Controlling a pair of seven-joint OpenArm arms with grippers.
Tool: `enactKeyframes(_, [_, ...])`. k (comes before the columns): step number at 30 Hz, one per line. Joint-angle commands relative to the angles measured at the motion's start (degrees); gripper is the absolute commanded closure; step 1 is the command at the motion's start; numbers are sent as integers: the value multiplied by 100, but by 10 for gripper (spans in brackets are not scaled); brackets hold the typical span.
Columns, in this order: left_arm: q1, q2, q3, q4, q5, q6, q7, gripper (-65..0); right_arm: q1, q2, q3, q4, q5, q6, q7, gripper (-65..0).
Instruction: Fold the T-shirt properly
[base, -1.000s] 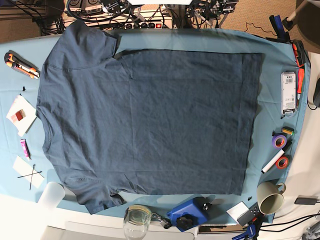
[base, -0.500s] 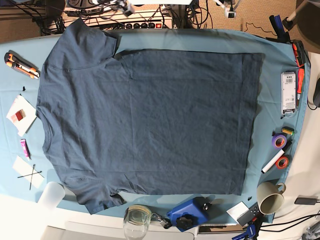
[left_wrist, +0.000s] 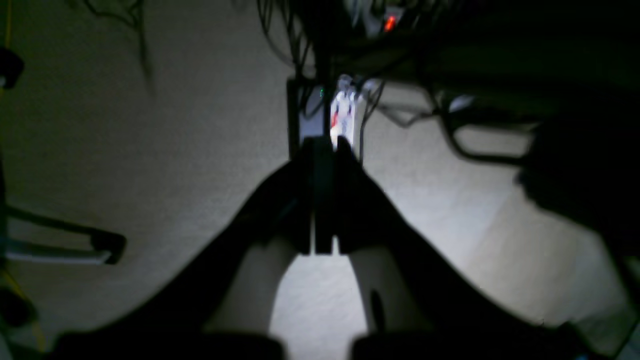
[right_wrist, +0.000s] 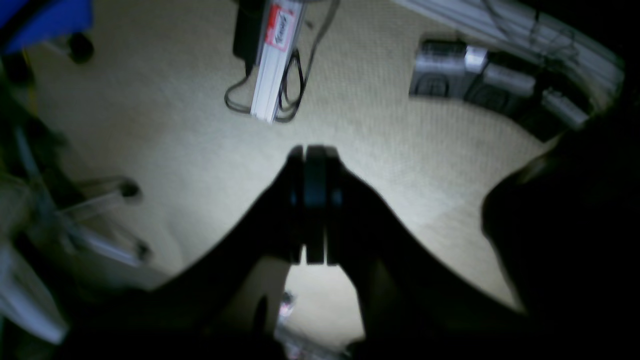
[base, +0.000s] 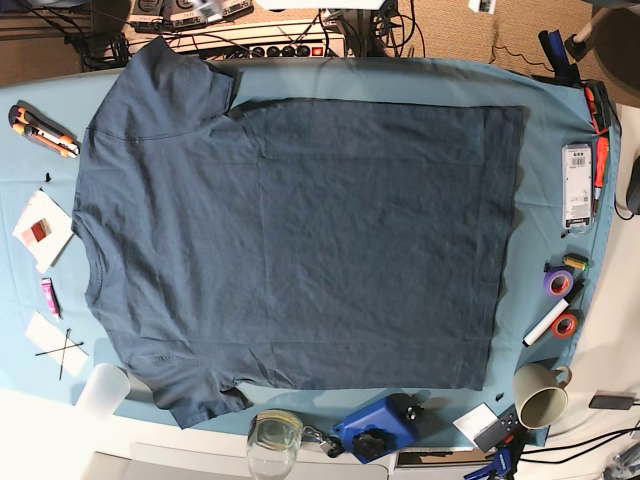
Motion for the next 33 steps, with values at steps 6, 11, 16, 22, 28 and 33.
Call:
enactKeyframes(6, [1008,-140,-72,1716,-901,-11,688,0,-603,63,1394,1169,1526,581,-1106,0])
enactKeyframes(11, [1714,-175,-72,3095,-1134,57,1080,0,-986,63,2474,1971,2859,1303,-1969,0])
enactKeyframes(16, [2304,-175,-87,4454,-1158,232,1128,0,-1200,46,3641,2553,3810,1655,-2225,0])
enactKeyframes(22, [2459,-175,-229,5862,-1161,229,1668,0,-1196,35,4857,2999,4540,1816,-2315,0])
enactKeyframes(28, [2459,-175,-245,6620,-1158,225,1875,0,-1115,33,5460,3165,4507,1999,-2297,0])
enactKeyframes(33, [2461,-175,-245,6658,-1158,225,1878,0,-1119,31,5563,3163,4529,1999,-2295,-201])
